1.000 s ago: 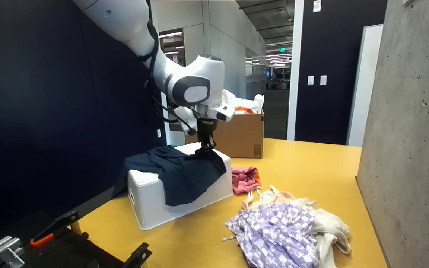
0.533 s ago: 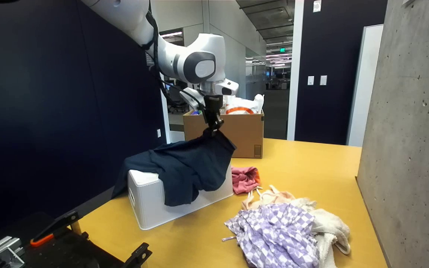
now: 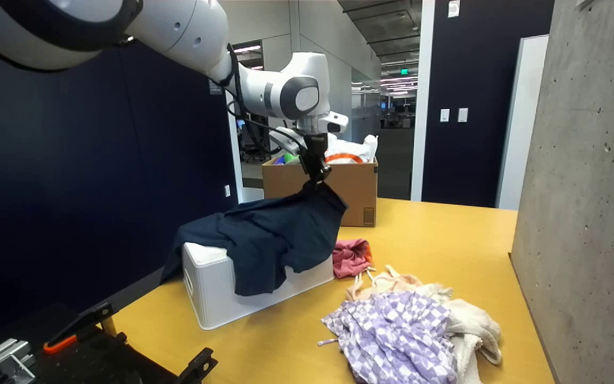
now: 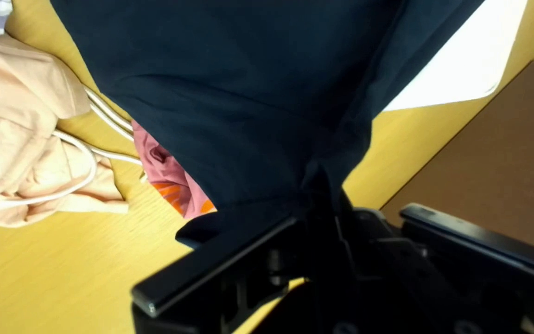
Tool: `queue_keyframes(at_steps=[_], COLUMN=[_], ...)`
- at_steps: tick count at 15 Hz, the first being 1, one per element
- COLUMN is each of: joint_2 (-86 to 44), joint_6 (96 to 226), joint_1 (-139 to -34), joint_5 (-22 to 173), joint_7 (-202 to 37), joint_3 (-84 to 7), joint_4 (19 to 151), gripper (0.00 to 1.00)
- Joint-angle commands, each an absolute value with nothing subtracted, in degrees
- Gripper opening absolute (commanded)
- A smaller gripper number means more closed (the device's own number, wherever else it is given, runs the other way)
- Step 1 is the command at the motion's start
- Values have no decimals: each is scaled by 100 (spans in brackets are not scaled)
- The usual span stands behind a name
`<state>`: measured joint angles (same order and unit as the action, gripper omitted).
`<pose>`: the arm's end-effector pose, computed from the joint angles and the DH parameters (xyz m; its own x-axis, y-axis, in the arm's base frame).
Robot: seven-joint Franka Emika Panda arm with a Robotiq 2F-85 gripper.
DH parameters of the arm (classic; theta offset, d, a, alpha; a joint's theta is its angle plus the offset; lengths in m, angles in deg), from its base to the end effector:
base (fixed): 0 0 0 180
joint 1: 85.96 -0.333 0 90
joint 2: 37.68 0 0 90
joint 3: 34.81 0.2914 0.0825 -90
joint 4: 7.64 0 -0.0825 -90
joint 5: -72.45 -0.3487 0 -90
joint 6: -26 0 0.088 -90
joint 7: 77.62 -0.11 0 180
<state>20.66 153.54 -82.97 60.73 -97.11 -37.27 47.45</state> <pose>0.7548 -0.0520 0.2683 0.8474 -0.5020 0.1731 -0.4633 -0.8582 -0.2209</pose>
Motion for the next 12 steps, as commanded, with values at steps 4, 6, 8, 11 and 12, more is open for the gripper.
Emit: queue_keyframes(at_steps=[4, 6, 8, 11, 12], joint_2=[3161, 3383, 3455, 3501, 3500], joint_6=[14689, 14559, 14607, 14743, 14763], joint_1=[-8483, -8541, -8636, -8668, -8664], joint_5=[6433, 6487, 6486, 6535, 6542], joint_7=[-9628, -9516, -9429, -9403, -9416], joint_3=[-3644, -3628, -3722, -3787, -3805], joint_4=[2613, 2222, 2061, 1952, 1937], gripper=[1, 1, 1, 1, 28])
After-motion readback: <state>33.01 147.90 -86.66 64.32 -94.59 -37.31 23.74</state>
